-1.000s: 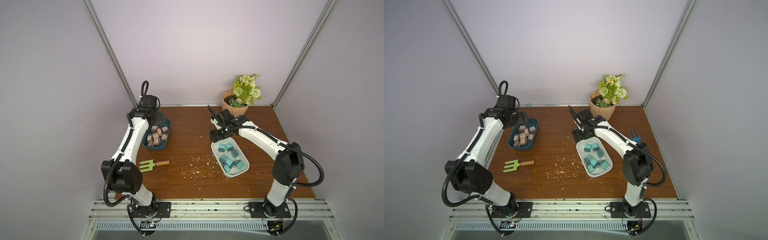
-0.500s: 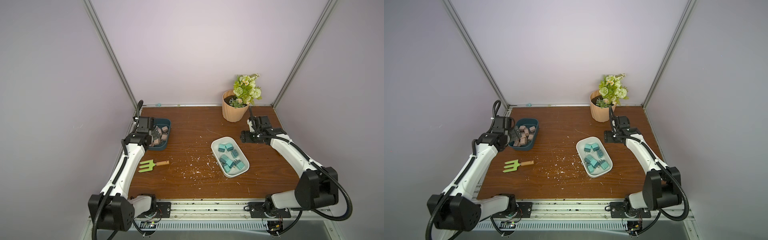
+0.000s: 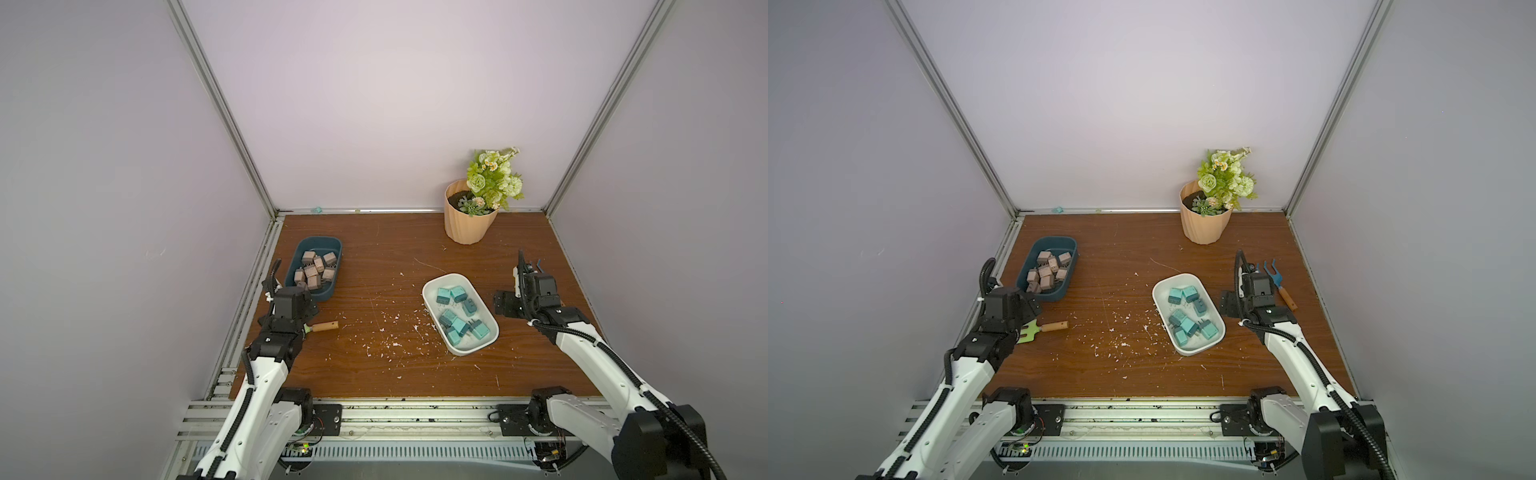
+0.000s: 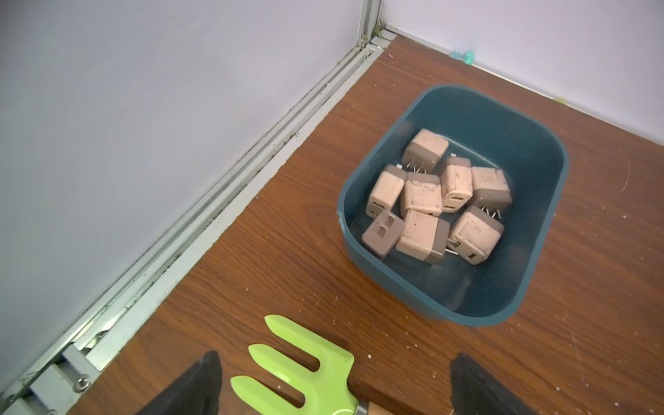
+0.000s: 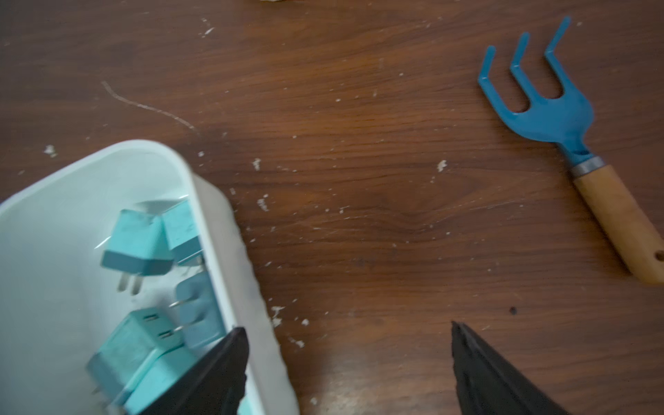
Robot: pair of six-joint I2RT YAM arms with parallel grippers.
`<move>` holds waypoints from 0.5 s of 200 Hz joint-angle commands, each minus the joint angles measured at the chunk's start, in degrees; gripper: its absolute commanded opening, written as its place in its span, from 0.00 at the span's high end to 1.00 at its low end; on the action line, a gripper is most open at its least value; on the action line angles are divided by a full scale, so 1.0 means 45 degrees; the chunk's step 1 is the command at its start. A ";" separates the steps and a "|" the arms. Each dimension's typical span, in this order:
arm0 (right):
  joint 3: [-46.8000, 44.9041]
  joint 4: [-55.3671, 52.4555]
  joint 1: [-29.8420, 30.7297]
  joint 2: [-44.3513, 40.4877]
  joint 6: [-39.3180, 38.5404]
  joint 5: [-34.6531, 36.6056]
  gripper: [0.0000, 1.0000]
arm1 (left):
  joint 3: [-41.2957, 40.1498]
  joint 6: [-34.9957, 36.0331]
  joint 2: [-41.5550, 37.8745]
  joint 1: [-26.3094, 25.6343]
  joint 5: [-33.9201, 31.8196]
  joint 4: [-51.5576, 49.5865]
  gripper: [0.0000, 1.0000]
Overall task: Place the plugs by color into the storage box
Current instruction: Reset both arms
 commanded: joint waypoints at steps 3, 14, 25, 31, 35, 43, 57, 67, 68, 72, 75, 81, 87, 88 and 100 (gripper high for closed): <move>-0.0969 0.3052 -0.0638 -0.0303 0.0012 0.1443 0.05 | -0.0889 0.0651 -0.0291 -0.0017 -0.0870 0.2709 0.00; -0.1776 0.4326 -0.0752 -0.0523 -0.0068 0.1866 0.04 | -0.1501 0.0091 -0.0352 0.0002 -0.1781 0.3488 0.00; -0.2530 0.5542 -0.0840 -0.0749 -0.0136 0.2181 0.03 | -0.1993 0.0170 -0.0357 -0.0004 -0.2131 0.4365 0.00; -0.2923 0.6142 -0.0890 -0.0860 -0.0169 0.2270 0.03 | -0.2262 0.0477 -0.0319 0.0007 -0.1971 0.5026 0.00; -0.3175 0.6524 -0.0924 -0.0897 -0.0195 0.2301 0.02 | -0.2405 0.0691 -0.0282 0.0005 -0.1787 0.5424 0.00; -0.3611 0.7205 -0.0970 -0.0937 -0.0233 0.2411 0.02 | -0.2682 0.1099 -0.0162 -0.0007 -0.1355 0.6209 0.00; -0.4234 0.8312 -0.1025 -0.0737 -0.0192 0.2826 0.02 | -0.3144 0.1573 0.0154 0.0009 -0.0692 0.7599 0.00; -0.4592 0.9100 -0.1057 -0.0464 -0.0158 0.3104 0.02 | -0.3138 0.2658 0.0409 0.0009 -0.0167 0.8130 0.00; -0.4615 0.9172 -0.1063 -0.0437 -0.0167 0.3125 0.02 | -0.3173 0.2705 0.0458 0.0009 -0.0145 0.8232 0.00; -0.4734 0.9488 -0.1085 -0.0289 -0.0178 0.3187 0.02 | -0.3309 0.2913 0.0589 0.0009 -0.0050 0.8684 0.00; -0.4802 0.9743 -0.1102 -0.0158 -0.0143 0.3244 0.01 | -0.3452 0.3059 0.0698 0.0009 0.0006 0.9096 0.00; -0.4712 0.9858 -0.1167 0.0123 -0.0118 0.3234 0.01 | -0.3739 0.3330 0.0936 0.0009 0.0131 0.9878 0.00; -0.4583 1.0144 -0.1202 0.0433 -0.0204 0.3195 0.01 | -0.4034 0.3601 0.1246 0.0009 0.0343 1.0739 0.00; -0.4562 1.0192 -0.1204 0.0480 -0.0230 0.3190 0.01 | -0.4090 0.3655 0.1297 0.0009 0.0394 1.0874 0.00; -0.4317 1.0903 -0.1200 0.1203 -0.0587 0.2979 0.01 | -0.4578 0.4161 0.2104 0.0009 0.0973 1.2340 0.00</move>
